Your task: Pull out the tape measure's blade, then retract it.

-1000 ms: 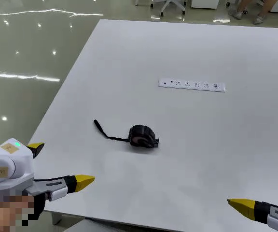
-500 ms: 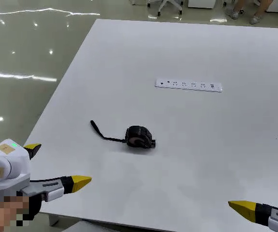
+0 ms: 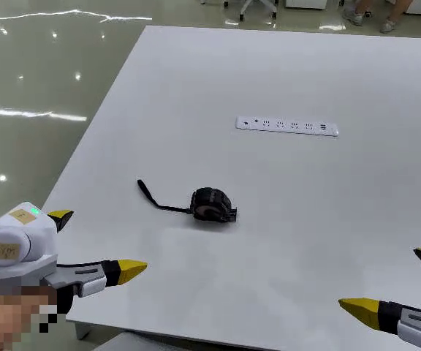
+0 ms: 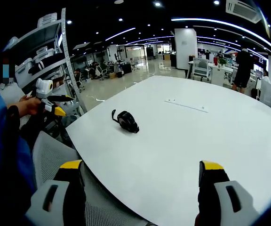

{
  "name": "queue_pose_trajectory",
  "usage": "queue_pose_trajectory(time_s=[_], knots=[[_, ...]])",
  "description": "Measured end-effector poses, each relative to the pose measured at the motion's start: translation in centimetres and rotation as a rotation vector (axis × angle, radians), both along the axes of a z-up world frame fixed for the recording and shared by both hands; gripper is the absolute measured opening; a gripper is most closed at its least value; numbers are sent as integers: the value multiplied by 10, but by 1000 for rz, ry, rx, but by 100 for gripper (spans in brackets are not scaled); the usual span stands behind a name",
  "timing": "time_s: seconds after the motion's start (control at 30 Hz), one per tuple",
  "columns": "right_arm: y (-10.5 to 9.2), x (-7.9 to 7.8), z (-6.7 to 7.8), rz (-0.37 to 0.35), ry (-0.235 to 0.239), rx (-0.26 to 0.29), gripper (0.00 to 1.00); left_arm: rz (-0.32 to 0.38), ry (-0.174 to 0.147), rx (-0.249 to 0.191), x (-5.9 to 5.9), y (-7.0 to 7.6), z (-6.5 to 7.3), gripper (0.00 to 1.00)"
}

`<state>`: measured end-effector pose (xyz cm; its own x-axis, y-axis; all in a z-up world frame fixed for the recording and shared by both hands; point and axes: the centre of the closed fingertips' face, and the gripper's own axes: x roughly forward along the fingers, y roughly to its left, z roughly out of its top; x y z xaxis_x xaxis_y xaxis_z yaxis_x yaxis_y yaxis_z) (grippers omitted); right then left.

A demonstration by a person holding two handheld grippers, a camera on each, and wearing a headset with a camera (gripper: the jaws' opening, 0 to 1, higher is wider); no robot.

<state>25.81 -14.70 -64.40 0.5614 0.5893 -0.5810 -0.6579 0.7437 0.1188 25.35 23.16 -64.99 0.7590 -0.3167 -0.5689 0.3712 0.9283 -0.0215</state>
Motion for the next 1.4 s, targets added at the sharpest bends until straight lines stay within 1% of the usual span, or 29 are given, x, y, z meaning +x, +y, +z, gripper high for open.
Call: queue_pose_trajectory(time_s=[0.1,0.13,0.27,0.37,0.43,0.53,0.67,0.87,1.2,1.3,1.4], knots=[[4,3,-1,12,0,2,98,-1,1,0,3,0,-1,100],[5,5,-2,18,1,-3,97,-2,2,-7,4,-2,-1,100],[8,10,-6,35,0,-11,97,-16,5,-3,9,-4,-4,100],[10,16,-11,49,3,-18,96,-28,14,4,13,-6,-9,100],[11,20,-15,60,5,-26,96,-33,16,0,17,-7,-10,100],[14,25,-21,69,13,-25,96,-43,21,7,21,-8,-13,100],[21,30,-33,99,30,-40,95,-57,24,9,29,-12,-18,99],[34,38,-43,141,44,-52,94,-73,33,6,40,-18,-25,99],[53,56,-62,207,57,-76,91,-120,44,8,64,-38,-37,97],[62,62,-68,231,65,-76,90,-139,45,5,73,-46,-41,96],[73,67,-71,250,69,-76,90,-160,46,17,80,-52,-44,96]])
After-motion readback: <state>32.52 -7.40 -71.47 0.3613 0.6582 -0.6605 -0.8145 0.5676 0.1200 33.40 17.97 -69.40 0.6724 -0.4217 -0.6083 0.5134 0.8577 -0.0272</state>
